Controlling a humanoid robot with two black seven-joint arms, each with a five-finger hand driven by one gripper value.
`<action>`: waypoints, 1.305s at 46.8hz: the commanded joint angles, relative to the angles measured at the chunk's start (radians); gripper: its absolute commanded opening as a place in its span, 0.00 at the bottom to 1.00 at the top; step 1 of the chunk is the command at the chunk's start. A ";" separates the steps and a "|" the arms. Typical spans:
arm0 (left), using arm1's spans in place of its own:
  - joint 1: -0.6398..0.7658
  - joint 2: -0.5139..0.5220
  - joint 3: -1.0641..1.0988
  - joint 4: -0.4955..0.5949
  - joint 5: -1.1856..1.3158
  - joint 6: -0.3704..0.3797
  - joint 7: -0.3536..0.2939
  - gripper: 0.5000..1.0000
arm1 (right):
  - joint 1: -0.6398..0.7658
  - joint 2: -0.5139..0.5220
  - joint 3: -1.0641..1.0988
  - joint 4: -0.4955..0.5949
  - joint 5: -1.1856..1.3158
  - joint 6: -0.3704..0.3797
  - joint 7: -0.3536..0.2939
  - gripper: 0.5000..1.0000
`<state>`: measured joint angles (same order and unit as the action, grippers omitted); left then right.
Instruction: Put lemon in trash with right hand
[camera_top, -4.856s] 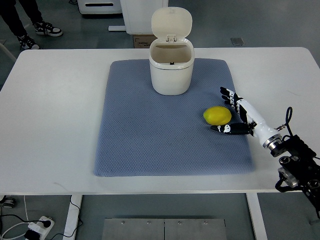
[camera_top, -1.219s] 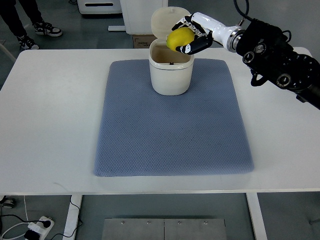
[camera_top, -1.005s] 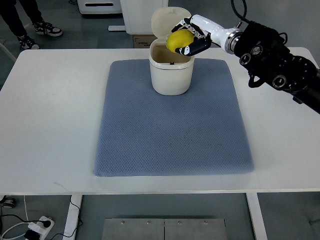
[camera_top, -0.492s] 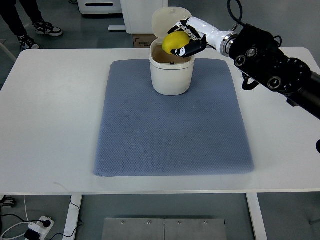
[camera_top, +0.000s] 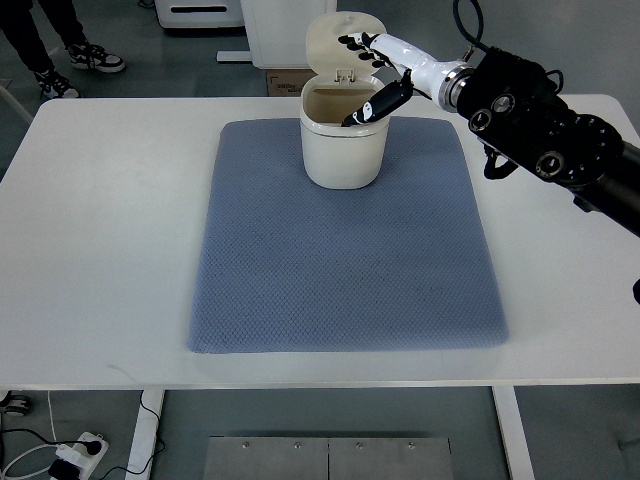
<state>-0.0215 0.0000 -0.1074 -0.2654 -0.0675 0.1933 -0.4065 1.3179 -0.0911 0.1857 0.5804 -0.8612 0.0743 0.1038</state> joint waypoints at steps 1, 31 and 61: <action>0.000 0.000 0.000 0.000 0.000 0.000 0.000 1.00 | 0.001 -0.010 0.000 0.007 0.002 0.004 0.002 0.94; 0.000 0.000 0.000 0.000 0.000 0.000 0.000 1.00 | -0.054 -0.243 0.011 0.213 0.016 0.028 0.004 0.94; 0.000 0.000 0.000 0.000 0.000 0.000 0.000 1.00 | -0.321 -0.329 0.526 0.234 0.079 0.027 -0.125 0.94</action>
<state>-0.0212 0.0000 -0.1072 -0.2653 -0.0674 0.1933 -0.4066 1.0256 -0.4248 0.6479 0.8136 -0.7822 0.1001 -0.0077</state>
